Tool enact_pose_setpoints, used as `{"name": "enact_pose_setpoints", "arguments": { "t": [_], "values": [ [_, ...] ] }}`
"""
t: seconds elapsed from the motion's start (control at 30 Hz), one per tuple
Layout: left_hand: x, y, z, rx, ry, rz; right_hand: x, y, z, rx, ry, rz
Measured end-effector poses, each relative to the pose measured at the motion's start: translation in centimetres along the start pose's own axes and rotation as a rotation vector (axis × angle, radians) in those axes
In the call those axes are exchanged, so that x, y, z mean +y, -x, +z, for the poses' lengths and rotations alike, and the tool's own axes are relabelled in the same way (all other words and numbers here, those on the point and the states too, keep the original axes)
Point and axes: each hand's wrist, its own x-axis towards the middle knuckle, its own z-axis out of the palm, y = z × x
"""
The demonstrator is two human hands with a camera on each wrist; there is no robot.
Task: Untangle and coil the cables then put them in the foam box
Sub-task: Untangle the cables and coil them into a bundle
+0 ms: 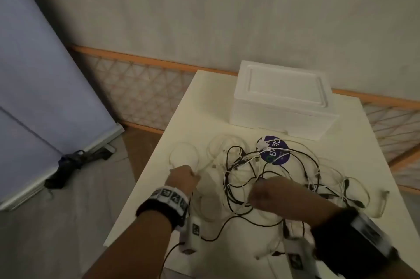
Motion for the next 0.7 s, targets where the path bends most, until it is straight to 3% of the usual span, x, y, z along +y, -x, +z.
{"name": "enact_pose_setpoints", "arguments": {
  "t": [0.1, 0.23, 0.33, 0.4, 0.47, 0.57, 0.7],
  "values": [
    [0.4, -1.3, 1.0, -0.007, -0.121, -0.043, -1.6, -4.5, 0.6, 0.059, -0.047, -0.066],
    [1.6, -1.0, -0.6, -0.001, -0.077, -0.023, -2.7, -8.2, 1.3, 0.13, -0.079, -0.045],
    [3.0, -0.1, -2.3, -0.003, 0.281, 0.114, -2.7, -10.4, 0.8, 0.261, -0.263, 0.118],
    [4.3, 1.1, -3.0, -0.051, 0.55, 0.14, -2.6, -11.7, 0.5, 0.2, -0.378, 0.161],
    [4.8, 1.5, -2.9, -0.066, 0.659, 0.152, -2.5, -12.5, 0.2, 0.159, -0.401, 0.157],
    [4.8, 1.9, -2.7, -0.053, 0.559, 0.229, -1.7, -12.9, 0.3, 0.297, -0.678, 0.228],
    [5.3, 2.2, -2.5, 0.013, 0.414, 0.361, -0.9, -13.6, 0.4, 0.41, -0.697, 0.281]
  ]
}}
